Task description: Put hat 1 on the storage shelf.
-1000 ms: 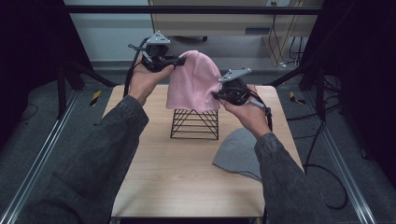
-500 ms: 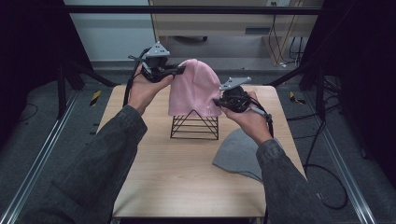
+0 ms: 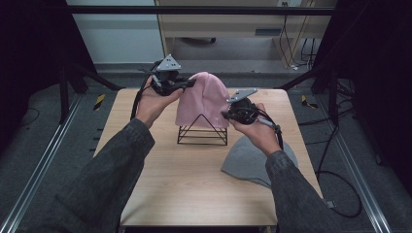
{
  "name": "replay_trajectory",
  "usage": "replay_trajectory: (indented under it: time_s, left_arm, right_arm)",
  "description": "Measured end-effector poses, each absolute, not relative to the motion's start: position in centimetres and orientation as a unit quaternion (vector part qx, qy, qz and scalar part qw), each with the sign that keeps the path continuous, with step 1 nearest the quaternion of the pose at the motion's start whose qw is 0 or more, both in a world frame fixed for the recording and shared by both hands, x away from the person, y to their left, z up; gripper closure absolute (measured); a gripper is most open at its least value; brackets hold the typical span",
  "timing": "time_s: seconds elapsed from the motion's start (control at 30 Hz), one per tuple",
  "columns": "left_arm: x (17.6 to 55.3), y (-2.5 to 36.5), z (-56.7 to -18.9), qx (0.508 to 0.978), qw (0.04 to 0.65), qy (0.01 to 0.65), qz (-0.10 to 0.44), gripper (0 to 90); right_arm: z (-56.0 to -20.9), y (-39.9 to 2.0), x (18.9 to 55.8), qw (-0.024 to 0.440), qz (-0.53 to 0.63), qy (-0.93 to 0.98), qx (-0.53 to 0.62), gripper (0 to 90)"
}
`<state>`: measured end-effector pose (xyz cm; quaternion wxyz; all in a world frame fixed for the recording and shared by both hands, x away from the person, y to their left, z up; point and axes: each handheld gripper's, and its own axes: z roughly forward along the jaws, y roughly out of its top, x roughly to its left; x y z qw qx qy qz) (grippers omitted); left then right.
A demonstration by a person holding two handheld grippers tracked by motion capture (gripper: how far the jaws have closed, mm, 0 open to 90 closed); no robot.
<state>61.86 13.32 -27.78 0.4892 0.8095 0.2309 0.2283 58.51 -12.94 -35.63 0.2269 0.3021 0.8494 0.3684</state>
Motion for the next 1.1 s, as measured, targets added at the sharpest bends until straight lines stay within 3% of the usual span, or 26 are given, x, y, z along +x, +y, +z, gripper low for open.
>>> replay_trajectory:
  time_s: [0.4, 1.1]
  left_arm:
    - [61.0, 12.9, -28.9, 0.820, 0.478, 0.222, 0.223, 82.9]
    - [60.4, 13.3, -31.9, 0.838, 0.451, 0.230, 0.203, 83.3]
  right_arm:
    - [-36.9, -13.0, 58.3, 0.212, 0.362, 0.851, 0.315, 76.3]
    - [-37.5, -14.4, 57.3, 0.230, 0.347, 0.842, 0.343, 54.1]
